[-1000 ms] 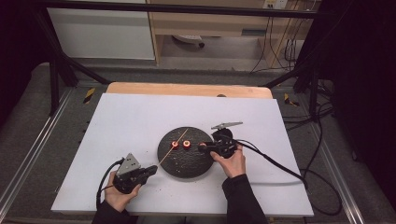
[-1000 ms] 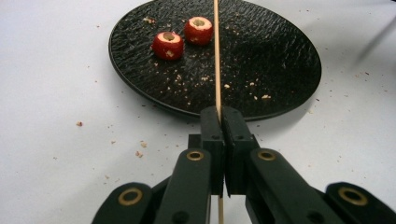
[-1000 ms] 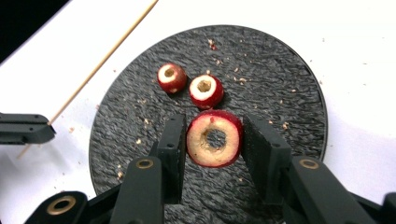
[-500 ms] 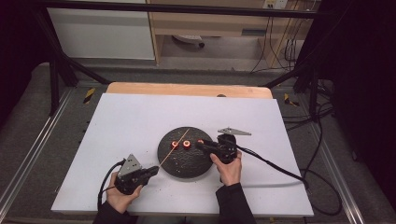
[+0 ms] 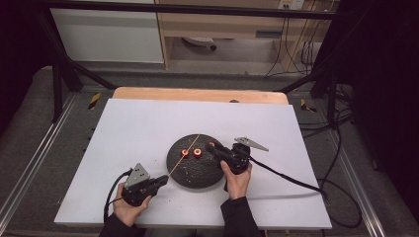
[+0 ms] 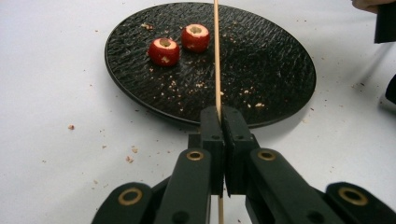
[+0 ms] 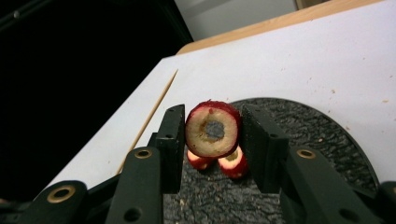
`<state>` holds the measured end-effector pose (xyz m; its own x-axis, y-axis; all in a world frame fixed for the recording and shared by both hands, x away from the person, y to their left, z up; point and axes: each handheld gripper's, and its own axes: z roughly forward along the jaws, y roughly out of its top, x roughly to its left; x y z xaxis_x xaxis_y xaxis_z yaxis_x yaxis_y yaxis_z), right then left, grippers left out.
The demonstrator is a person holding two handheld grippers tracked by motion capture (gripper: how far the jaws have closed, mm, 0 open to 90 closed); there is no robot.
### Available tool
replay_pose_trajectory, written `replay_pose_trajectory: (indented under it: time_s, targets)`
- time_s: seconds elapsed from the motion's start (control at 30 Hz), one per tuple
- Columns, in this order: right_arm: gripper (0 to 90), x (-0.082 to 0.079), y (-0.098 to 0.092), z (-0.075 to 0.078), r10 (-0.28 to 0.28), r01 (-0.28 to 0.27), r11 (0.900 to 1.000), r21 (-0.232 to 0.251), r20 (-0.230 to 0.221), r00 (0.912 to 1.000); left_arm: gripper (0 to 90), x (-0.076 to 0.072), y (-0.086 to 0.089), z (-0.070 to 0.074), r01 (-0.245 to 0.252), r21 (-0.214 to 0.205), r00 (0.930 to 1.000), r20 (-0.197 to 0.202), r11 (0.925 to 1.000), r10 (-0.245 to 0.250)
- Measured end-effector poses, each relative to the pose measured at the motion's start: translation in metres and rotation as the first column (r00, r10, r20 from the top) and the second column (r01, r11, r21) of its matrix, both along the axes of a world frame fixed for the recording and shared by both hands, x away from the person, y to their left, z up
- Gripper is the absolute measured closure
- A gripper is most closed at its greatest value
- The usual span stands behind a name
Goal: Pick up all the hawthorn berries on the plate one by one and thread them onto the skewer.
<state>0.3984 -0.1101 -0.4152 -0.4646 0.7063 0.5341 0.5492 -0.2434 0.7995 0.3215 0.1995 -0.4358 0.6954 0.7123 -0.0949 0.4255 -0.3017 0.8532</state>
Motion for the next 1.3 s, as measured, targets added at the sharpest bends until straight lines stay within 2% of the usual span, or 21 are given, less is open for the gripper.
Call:
replay_pose_trajectory:
  time_s: [0.1, 0.13, 0.27, 0.4, 0.47, 0.6, 0.63, 0.7, 0.93, 1.1, 1.3]
  targets:
    - [62.0, 0.001, 0.001, 0.0, -0.017, 0.017, 0.9997, 0.019, 0.01, 0.9998, 87.9, 0.0, -0.001, 0.0, -0.002, -0.002, 1.0, 0.003, 1.0, 0.002]
    - [62.0, 0.002, 0.0, 0.001, -0.03, 0.029, 0.9991, 0.031, 0.028, 0.9992, 88.0, 0.0, -0.001, 0.0, -0.002, -0.004, 1.0, 0.005, 1.0, 0.002]
    - [62.0, 0.003, 0.0, 0.003, -0.043, 0.041, 0.9974, 0.059, 0.038, 0.9984, 87.9, -0.001, -0.002, 0.001, -0.005, -0.015, 0.9999, 0.009, 0.9999, 0.005]
    - [62.0, 0.003, -0.001, 0.006, -0.079, 0.072, 0.9921, 0.103, 0.073, 0.9942, 87.9, -0.002, -0.004, 0.001, -0.003, -0.017, 0.9998, 0.017, 0.9999, 0.003]
    - [62.0, 0.003, -0.001, 0.007, -0.084, 0.075, 0.9907, 0.114, 0.076, 0.9936, 87.9, -0.003, -0.005, 0.002, -0.004, -0.02, 0.9998, 0.021, 0.9998, 0.004]
    - [62.0, 0.003, 0.0, 0.009, -0.121, 0.104, 0.98, 0.169, 0.094, 0.9881, 87.9, -0.003, -0.008, 0.002, -0.006, -0.025, 0.9997, 0.025, 0.9997, 0.007]
    - [62.0, 0.003, 0.0, 0.009, -0.121, 0.104, 0.98, 0.169, 0.094, 0.9881, 87.9, -0.004, -0.009, 0.002, -0.008, -0.029, 0.9996, 0.026, 0.9996, 0.009]
    - [62.1, 0.004, 0.002, 0.009, -0.137, 0.114, 0.9705, 0.213, 0.099, 0.9855, 87.9, -0.005, -0.01, 0.002, -0.004, -0.03, 0.9996, 0.027, 0.9995, 0.005]
    - [62.1, 0.005, 0.004, 0.006, -0.16, 0.129, 0.9616, 0.243, 0.113, 0.9807, 87.9, -0.007, -0.016, 0.002, 0.006, -0.036, 0.9995, 0.031, 0.9993, -0.005]
    - [62.1, 0.005, 0.005, 0.005, -0.176, 0.138, 0.9518, 0.274, 0.12, 0.977, 87.9, -0.008, -0.02, 0.001, 0.013, -0.038, 0.9995, 0.03, 0.9992, -0.012]
    - [62.1, 0.005, 0.007, 0.003, -0.182, 0.141, 0.9457, 0.293, 0.118, 0.9761, 87.9, -0.01, -0.023, 0.0, 0.022, -0.036, 0.9993, 0.03, 0.9991, -0.021]
